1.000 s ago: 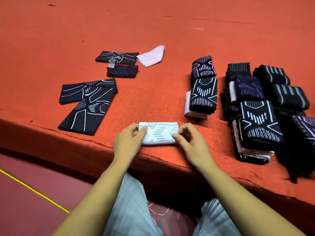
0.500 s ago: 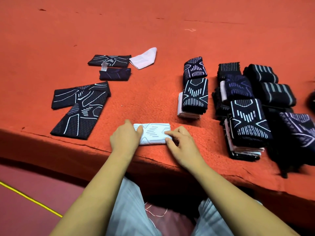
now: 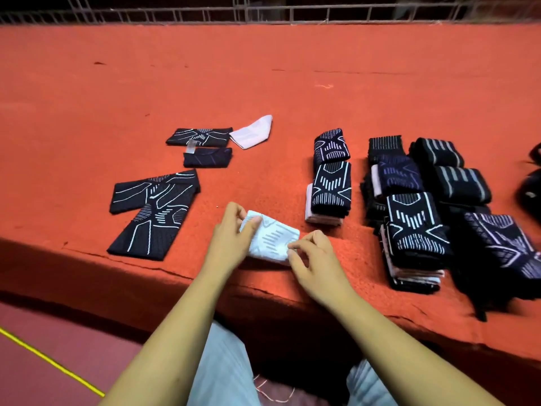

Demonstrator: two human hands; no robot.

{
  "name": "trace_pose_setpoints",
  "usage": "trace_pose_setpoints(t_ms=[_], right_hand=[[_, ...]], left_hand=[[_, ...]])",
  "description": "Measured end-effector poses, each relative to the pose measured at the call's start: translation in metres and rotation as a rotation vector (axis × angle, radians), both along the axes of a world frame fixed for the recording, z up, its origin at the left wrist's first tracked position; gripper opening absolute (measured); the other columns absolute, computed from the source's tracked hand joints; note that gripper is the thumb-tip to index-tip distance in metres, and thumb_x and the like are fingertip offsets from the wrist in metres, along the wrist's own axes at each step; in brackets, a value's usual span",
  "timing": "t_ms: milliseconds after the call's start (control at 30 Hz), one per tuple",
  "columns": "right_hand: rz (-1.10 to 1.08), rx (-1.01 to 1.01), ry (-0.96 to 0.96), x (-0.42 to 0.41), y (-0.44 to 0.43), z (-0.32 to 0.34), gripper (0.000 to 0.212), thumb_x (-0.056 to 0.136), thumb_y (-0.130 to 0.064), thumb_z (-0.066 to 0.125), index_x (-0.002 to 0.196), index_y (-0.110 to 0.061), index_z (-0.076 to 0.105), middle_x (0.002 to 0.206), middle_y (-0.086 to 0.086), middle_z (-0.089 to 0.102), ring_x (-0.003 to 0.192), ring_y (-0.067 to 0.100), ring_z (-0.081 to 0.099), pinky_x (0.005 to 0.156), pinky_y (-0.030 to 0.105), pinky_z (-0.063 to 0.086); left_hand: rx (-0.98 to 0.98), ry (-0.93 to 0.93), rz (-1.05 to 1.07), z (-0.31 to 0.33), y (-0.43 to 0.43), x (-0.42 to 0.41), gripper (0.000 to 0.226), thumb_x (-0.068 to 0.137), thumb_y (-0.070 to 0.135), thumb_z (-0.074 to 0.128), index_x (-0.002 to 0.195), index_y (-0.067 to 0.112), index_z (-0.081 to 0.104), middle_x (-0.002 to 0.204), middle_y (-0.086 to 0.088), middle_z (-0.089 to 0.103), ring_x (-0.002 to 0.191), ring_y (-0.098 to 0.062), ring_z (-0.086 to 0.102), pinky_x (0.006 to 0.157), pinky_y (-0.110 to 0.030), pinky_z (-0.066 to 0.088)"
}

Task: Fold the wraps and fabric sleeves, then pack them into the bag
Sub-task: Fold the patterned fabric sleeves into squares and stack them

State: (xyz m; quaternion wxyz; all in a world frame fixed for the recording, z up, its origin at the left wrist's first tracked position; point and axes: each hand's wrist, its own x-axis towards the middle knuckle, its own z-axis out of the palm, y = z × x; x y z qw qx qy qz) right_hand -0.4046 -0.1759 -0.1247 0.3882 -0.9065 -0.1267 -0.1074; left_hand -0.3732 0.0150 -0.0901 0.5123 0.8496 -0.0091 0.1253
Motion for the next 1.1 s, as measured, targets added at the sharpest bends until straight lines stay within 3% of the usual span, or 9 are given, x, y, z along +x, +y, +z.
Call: trace_pose_setpoints(t_ms=[67, 167, 267, 367, 567, 700, 867, 1000, 1100], right_hand=[[-0.050, -0.014, -0.105, 0.001, -0.006, 0.023, 0.035, 0.091, -0.042, 0.045, 0.090, -0.013, 0.065, 0.094, 0.000, 0.047, 0.094, 0.019, 0.048, 0.090, 0.037, 0.042], [-0.058, 0.092, -0.215, 0.007, -0.017, 0.060, 0.036, 0.092, -0.041, 0.050, 0.110, -0.010, 0.058, 0.105, 0.003, 0.053, 0.098, 0.017, 0.051, 0.090, 0.030, 0.042], [0.014, 0.178, -0.078, 0.017, -0.032, 0.095, 0.026, 0.098, -0.037, 0.053, 0.114, -0.018, 0.060, 0.107, -0.005, 0.063, 0.097, 0.007, 0.057, 0.087, 0.026, 0.043], [0.073, 0.211, -0.003, 0.024, -0.050, 0.122, 0.021, 0.102, -0.027, 0.049, 0.087, -0.021, 0.060, 0.077, -0.008, 0.061, 0.069, 0.003, 0.052, 0.066, 0.034, 0.041], [-0.314, 0.363, -0.046, 0.061, -0.097, 0.148, 0.026, 0.103, -0.028, 0.046, 0.087, -0.009, 0.056, 0.084, 0.004, 0.061, 0.079, 0.020, 0.055, 0.070, 0.036, 0.041], [-0.476, 0.322, 0.065, 0.092, -0.146, 0.159, 0.029, 0.099, -0.027, 0.052, 0.091, -0.001, 0.065, 0.086, 0.011, 0.065, 0.081, 0.022, 0.058, 0.068, 0.034, 0.041], [-0.521, 0.226, 0.139, 0.121, -0.192, 0.163, 0.022, 0.088, -0.023, 0.070, 0.085, -0.001, 0.070, 0.079, 0.011, 0.067, 0.075, 0.024, 0.060, 0.066, 0.033, 0.042], [-0.615, 0.050, 0.153, 0.143, -0.206, 0.153, 0.028, 0.086, -0.019, 0.067, 0.064, -0.013, 0.052, 0.061, 0.004, 0.052, 0.065, 0.027, 0.050, 0.055, 0.031, 0.032], [-0.647, -0.021, 0.201, 0.152, -0.209, 0.136, 0.026, 0.082, -0.012, 0.057, 0.061, -0.013, 0.042, 0.056, 0.004, 0.039, 0.065, 0.027, 0.040, 0.045, 0.028, 0.023]], left_hand=[[-0.084, -0.034, -0.133, 0.023, -0.005, 0.004, 0.023, 0.089, 0.030, 0.066, 0.087, 0.018, 0.046, 0.062, 0.007, 0.041, 0.055, -0.006, 0.035, 0.052, -0.027, 0.030], [-0.192, 0.006, -0.385, 0.059, -0.020, 0.013, 0.019, 0.086, 0.028, 0.066, 0.087, 0.023, 0.047, 0.068, -0.003, 0.048, 0.062, -0.010, 0.040, 0.051, -0.022, 0.033], [-0.267, 0.078, -0.546, 0.092, -0.042, 0.024, 0.020, 0.090, 0.016, 0.067, 0.091, 0.017, 0.047, 0.078, -0.016, 0.060, 0.070, -0.016, 0.054, 0.057, -0.025, 0.043], [-0.301, 0.083, -0.511, 0.113, -0.067, 0.042, 0.021, 0.082, 0.025, 0.072, 0.089, 0.017, 0.054, 0.079, -0.015, 0.064, 0.073, -0.019, 0.057, 0.063, -0.030, 0.042], [-0.630, 0.313, -0.470, 0.124, -0.137, 0.072, 0.019, 0.090, 0.022, 0.066, 0.098, 0.012, 0.052, 0.089, -0.010, 0.069, 0.075, -0.025, 0.066, 0.069, -0.036, 0.053], [-0.548, 0.353, -0.457, 0.124, -0.182, 0.093, 0.024, 0.096, 0.004, 0.058, 0.116, 0.004, 0.046, 0.099, -0.019, 0.069, 0.076, -0.026, 0.069, 0.060, -0.033, 0.057], [-0.418, 0.347, -0.407, 0.120, -0.224, 0.124, 0.024, 0.096, -0.004, 0.055, 0.100, 0.015, 0.040, 0.072, -0.012, 0.059, 0.043, -0.011, 0.057, 0.040, -0.019, 0.041], [-0.206, 0.332, -0.344, 0.102, -0.244, 0.156, 0.017, 0.089, 0.010, 0.065, 0.087, 0.017, 0.050, 0.098, -0.026, 0.070, 0.071, -0.023, 0.060, 0.063, -0.035, 0.048], [-0.049, 0.303, -0.325, 0.085, -0.251, 0.167, 0.020, 0.072, 0.027, 0.066, 0.085, 0.018, 0.055, 0.098, -0.017, 0.071, 0.084, -0.030, 0.069, 0.082, -0.048, 0.058]])
